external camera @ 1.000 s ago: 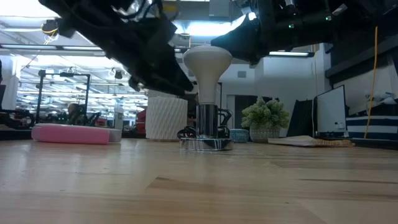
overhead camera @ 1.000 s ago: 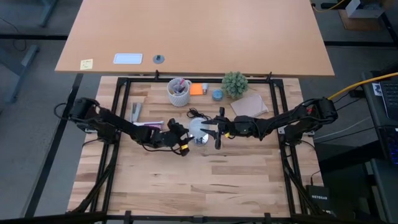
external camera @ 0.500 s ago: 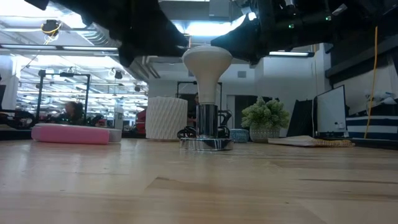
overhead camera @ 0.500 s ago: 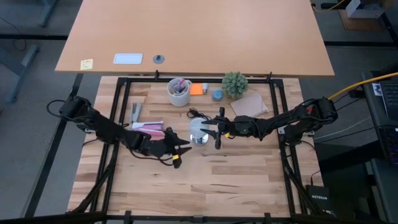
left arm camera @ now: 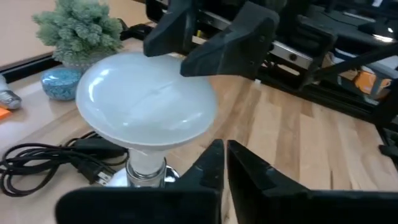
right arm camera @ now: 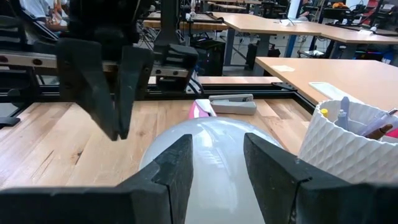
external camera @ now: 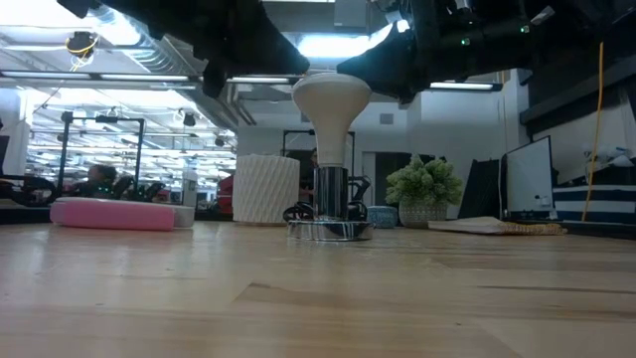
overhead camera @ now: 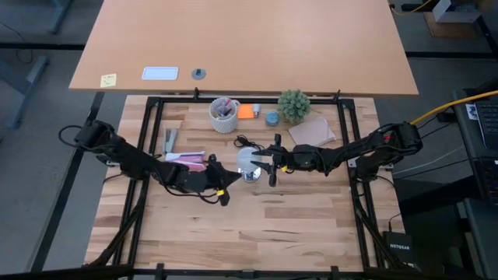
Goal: Screw lightbulb
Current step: Insert the white light bulb into the silver lamp
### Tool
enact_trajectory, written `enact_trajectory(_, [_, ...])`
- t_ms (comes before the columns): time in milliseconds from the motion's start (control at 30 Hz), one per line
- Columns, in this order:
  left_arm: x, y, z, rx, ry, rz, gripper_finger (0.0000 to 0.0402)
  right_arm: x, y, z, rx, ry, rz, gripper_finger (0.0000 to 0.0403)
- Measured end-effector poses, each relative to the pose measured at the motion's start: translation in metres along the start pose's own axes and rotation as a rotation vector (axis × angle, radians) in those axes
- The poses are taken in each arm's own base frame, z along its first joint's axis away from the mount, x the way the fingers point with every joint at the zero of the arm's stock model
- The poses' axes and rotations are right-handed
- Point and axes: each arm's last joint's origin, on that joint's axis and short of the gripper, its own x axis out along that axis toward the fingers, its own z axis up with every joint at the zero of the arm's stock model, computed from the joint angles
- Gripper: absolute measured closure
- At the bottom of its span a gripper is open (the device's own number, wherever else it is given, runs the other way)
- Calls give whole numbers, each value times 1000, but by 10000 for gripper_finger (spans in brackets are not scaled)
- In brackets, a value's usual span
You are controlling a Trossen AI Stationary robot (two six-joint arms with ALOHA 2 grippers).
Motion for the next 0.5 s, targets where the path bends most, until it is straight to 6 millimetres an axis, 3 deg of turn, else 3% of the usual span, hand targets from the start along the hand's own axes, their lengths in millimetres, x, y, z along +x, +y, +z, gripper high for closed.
enact_trajectory(500, [10,10,0,11,-1,63,397,0,1,0,34,1,19,253])
